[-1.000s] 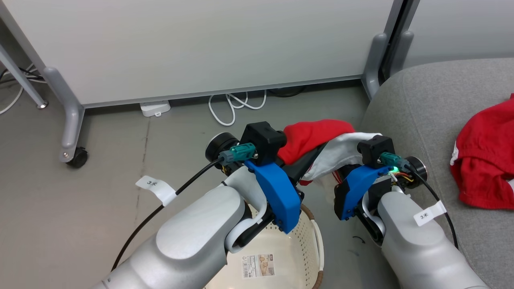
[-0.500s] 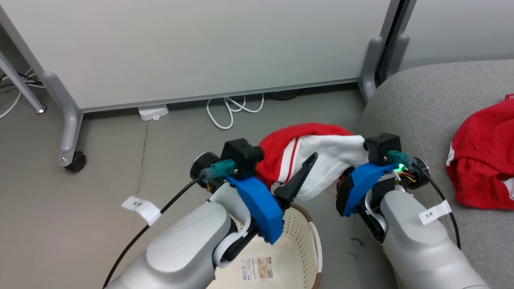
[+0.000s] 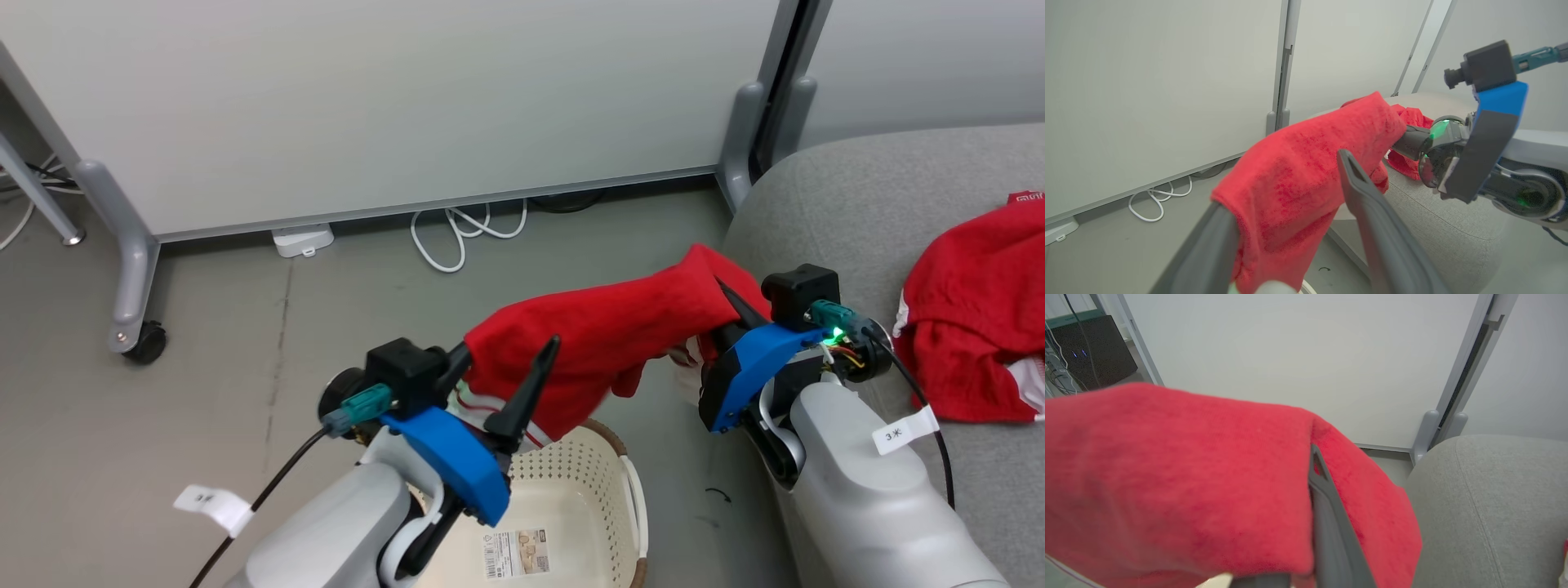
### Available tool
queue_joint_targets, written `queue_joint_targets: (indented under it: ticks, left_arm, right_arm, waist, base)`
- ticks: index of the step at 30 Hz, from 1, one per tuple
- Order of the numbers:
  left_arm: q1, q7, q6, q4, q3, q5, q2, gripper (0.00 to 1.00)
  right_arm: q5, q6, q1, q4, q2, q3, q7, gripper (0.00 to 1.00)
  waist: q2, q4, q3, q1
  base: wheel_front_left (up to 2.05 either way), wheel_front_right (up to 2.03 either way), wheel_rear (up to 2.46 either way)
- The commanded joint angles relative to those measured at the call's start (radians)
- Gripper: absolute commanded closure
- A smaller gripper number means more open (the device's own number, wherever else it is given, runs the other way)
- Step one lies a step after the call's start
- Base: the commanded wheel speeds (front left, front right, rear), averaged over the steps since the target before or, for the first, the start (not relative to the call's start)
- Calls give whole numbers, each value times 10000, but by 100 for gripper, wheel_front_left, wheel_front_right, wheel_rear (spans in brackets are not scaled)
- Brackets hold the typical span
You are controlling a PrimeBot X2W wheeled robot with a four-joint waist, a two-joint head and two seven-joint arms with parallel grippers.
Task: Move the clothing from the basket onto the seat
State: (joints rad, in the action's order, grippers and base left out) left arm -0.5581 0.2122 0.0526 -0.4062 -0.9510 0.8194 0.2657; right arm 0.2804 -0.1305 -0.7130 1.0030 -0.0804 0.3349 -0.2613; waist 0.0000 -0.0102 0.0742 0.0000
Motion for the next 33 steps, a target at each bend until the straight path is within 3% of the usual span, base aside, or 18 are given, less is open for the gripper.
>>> queue_joint_targets:
  ticks: [1,8,14,33]
  left_arm:
    - [244,201,-95,51,211,43,137,0]
    - [1163,528,-476,384,1235,-158,630,0]
    - [2352,534,-731,1238,2894,-982,807,0]
    - [4814,531,-181,2171,6744,-3205,-48,0]
  right_arm:
    - [-2,-5,66,-96,-50,-34,-48,100]
    - [-35,-5,130,-417,4,-8,-49,100]
    - [33,-5,343,-849,-49,71,-48,100]
    - [123,-5,1674,-3104,-248,-36,770,100]
  waist:
    - [0,-89,-15,0]
    - [0,-520,-51,0]
    - [0,-973,-24,0]
    - [0,-2973,123,0]
  base:
    - [0,0,0]
    - [0,0,0]
    - [0,0,0]
    - [0,0,0]
